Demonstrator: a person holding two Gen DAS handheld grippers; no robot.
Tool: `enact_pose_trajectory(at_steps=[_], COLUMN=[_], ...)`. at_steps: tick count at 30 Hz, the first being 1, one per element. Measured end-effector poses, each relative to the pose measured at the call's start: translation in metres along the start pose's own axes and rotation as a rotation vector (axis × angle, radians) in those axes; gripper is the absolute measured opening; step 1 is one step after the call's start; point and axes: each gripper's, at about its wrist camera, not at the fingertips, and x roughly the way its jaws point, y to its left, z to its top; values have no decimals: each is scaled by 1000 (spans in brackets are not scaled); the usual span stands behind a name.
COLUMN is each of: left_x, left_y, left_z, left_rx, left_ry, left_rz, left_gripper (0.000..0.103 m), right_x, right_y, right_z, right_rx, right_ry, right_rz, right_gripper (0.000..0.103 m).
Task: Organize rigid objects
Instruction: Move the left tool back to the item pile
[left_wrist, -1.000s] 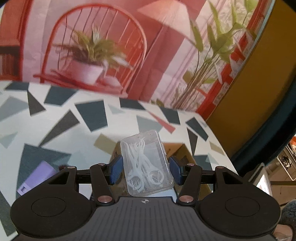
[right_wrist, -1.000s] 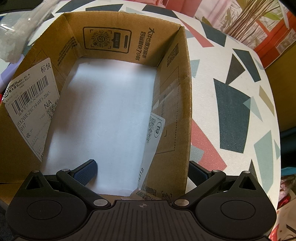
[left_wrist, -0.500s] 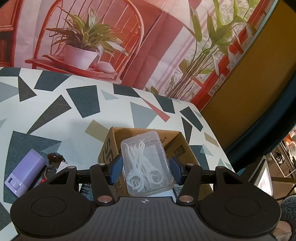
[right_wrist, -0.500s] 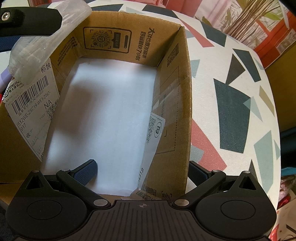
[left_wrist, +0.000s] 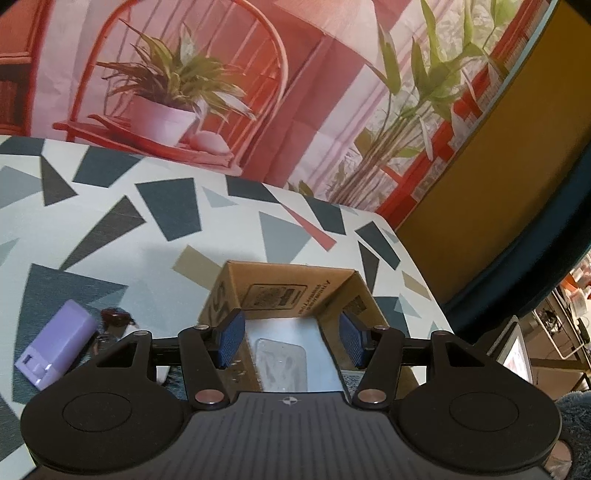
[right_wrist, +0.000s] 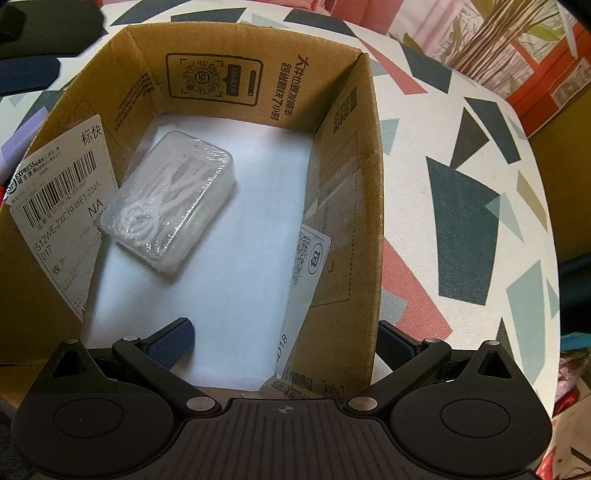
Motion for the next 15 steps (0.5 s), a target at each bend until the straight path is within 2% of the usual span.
enact_pose_trajectory(at_steps=[5, 9, 15], left_x=[-22, -38, -47], left_y=[13, 30, 54], left_z=[-6, -15, -38], left_rx=[-18, -42, -43], left_ry=[-30, -31, 37], left_rz=[73, 177, 331], left_gripper=[59, 59, 59], right_x=[0, 0, 0], right_y=[0, 1, 0], right_z=[0, 0, 0], right_rx=[0, 0, 0], right_ry=[0, 0, 0], right_rz=[-1, 0, -1], right_gripper=[103, 103, 103])
